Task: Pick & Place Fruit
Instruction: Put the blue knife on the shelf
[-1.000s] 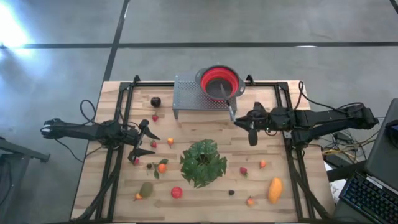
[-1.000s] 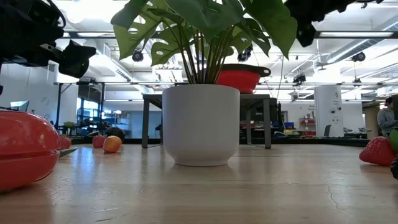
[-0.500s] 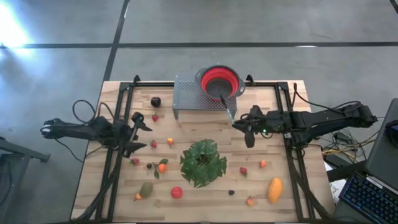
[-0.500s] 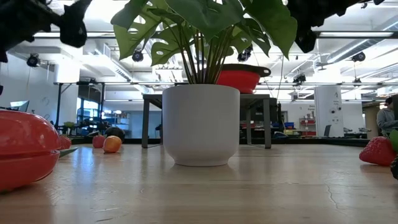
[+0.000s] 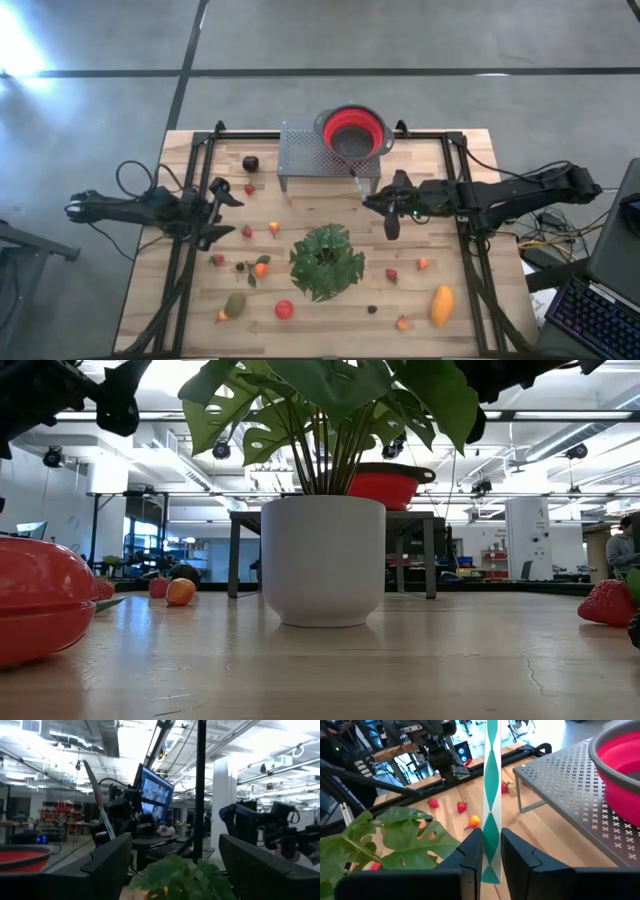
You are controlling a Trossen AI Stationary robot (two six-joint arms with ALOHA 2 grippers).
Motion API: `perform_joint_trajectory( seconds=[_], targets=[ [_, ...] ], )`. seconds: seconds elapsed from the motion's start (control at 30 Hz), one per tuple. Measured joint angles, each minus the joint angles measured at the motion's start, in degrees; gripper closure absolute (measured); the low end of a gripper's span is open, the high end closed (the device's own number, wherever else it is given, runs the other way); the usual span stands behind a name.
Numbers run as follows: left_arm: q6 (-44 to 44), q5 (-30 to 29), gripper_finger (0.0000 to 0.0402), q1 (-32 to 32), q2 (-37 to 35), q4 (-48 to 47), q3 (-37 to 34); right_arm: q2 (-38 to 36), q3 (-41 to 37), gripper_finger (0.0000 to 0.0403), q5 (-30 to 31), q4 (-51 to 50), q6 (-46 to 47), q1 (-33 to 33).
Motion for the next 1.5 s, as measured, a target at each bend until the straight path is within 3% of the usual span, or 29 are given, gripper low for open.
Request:
perform_joint_trajectory(
  seconds=[0.17, 0.4, 1.0, 1.2, 1.5],
  targets=[
    [1.2, 0.14, 0.0096, 0.0, 3.48, 0.28, 0.0, 0.55, 0.31, 0.035, -0.12, 1.63, -1.31, 0.0],
    [5.8, -1.35, 0.0096, 0.0, 14.19, 9.19, 1.94, 1.55, 3.26, 0.035, -1.29, 1.72, -4.02, 0.0],
    [12.55, -4.72, 0.0101, 2.08, 53.61, 5.98, 33.93, 2.01, 5.75, 0.0356, -4.72, 1.67, -9.54, 0.46],
    [13.84, -4.58, 0.0101, 3.25, 61.82, 4.45, 43.59, 1.86, 5.75, 0.0345, -4.9, 1.88, -11.14, 0.87],
    [13.64, -3.48, 0.0102, 5.57, 69.18, 3.92, 50.92, 1.88, 5.73, 0.0356, -5.35, 2.42, -13.29, 1.13]
  ],
)
